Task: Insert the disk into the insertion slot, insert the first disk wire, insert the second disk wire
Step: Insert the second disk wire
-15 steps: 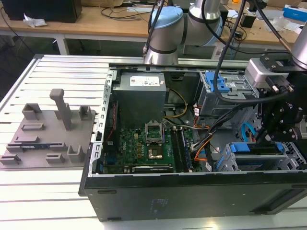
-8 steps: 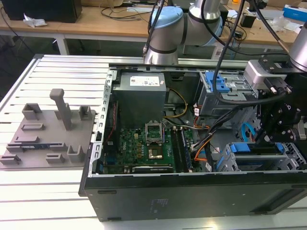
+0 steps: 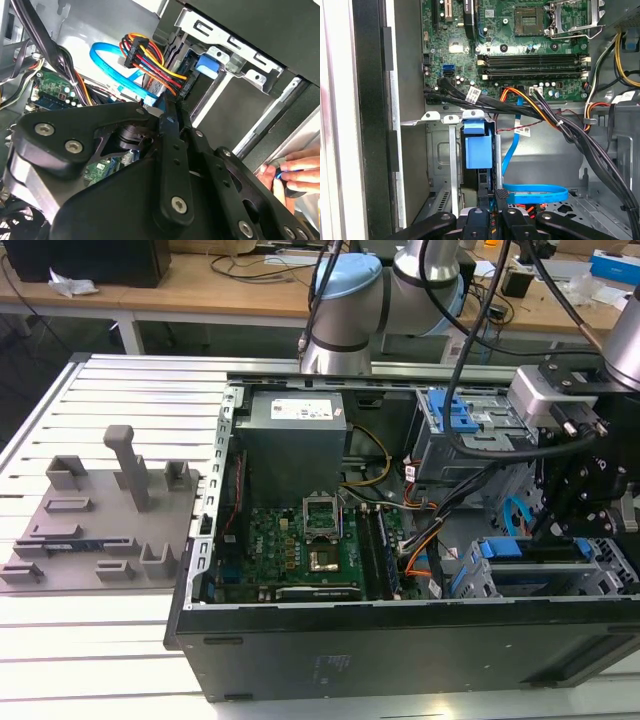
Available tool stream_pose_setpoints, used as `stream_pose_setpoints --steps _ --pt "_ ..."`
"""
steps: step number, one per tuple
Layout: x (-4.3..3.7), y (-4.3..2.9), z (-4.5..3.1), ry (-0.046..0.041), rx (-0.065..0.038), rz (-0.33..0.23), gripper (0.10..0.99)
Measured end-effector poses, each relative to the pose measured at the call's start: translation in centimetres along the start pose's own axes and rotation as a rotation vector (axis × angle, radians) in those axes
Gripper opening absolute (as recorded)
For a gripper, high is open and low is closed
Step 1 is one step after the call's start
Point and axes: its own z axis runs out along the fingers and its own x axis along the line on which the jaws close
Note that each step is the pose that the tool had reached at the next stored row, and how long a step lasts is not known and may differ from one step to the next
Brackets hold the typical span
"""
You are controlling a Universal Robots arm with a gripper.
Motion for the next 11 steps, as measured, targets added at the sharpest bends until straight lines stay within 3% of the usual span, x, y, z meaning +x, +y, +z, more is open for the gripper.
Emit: stream_pose_setpoints --steps 1,2,11 --pt "0.02 -0.03 -0.79 0.0047 0.000 0.000 0.161" --pt "0.02 -0.04 -0.96 0.0044 0.000 0.000 0.161" --pt "0.02 -0.03 -0.96 0.0053 0.000 0.000 0.161"
